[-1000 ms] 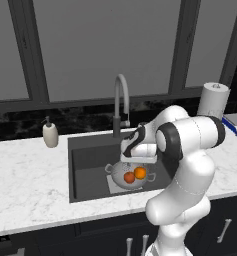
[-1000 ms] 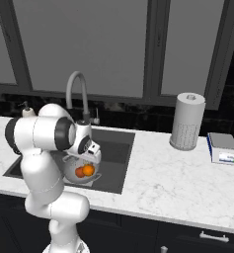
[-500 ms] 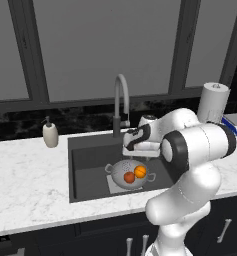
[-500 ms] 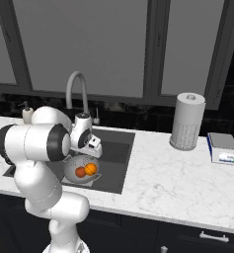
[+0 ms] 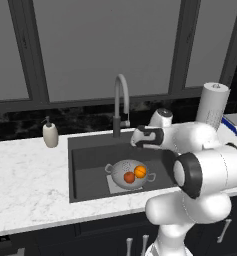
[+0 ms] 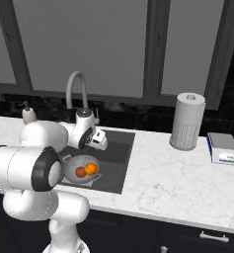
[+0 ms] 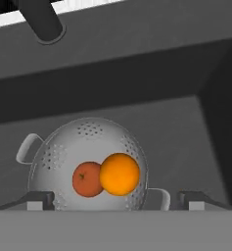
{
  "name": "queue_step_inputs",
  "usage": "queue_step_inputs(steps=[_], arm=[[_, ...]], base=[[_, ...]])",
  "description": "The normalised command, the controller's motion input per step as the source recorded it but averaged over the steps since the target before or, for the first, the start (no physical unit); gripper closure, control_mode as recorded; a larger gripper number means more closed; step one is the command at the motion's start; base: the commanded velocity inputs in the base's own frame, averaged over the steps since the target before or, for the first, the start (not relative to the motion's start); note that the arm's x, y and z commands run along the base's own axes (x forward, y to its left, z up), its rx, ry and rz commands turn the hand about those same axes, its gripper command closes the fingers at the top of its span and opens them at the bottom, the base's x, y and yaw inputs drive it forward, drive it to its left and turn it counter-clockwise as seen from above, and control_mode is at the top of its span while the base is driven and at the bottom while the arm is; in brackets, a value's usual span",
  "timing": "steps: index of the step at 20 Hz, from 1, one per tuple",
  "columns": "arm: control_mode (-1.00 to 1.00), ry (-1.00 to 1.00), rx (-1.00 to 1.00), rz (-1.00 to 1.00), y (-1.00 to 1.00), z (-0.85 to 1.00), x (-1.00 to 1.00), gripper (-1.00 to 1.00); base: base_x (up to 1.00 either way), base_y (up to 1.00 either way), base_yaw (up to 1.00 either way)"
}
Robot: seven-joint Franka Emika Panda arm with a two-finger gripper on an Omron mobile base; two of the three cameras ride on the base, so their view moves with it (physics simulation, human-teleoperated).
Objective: Put the colander in the sink, put the orange, orange in the colander, and turn on the sink faucet and pour water over the colander.
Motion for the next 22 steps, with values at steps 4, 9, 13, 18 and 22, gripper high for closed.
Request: queue_step_inputs(steps=[4, 9, 13, 18, 22], arm=[[-1.0, -0.19, 0.0, 0.04, -0.05, 0.98, -0.16, -1.0], [-1.0, -0.29, 0.0, 0.05, -0.01, 0.78, -0.28, -1.0], [-1.0, -0.45, -0.01, 0.03, -0.14, 0.38, -0.16, -1.0], [-1.0, -0.45, -0.09, 0.0, -0.2, -0.03, 0.04, -1.0], [-1.0, -0.42, -0.01, 0.0, -0.2, -0.28, 0.22, -1.0]], base=[[0.0, 0.0, 0.0], [0.0, 0.0, 0.0], [0.0, 0.0, 0.0], [0.0, 0.0, 0.0], [0.0, 0.0, 0.0]])
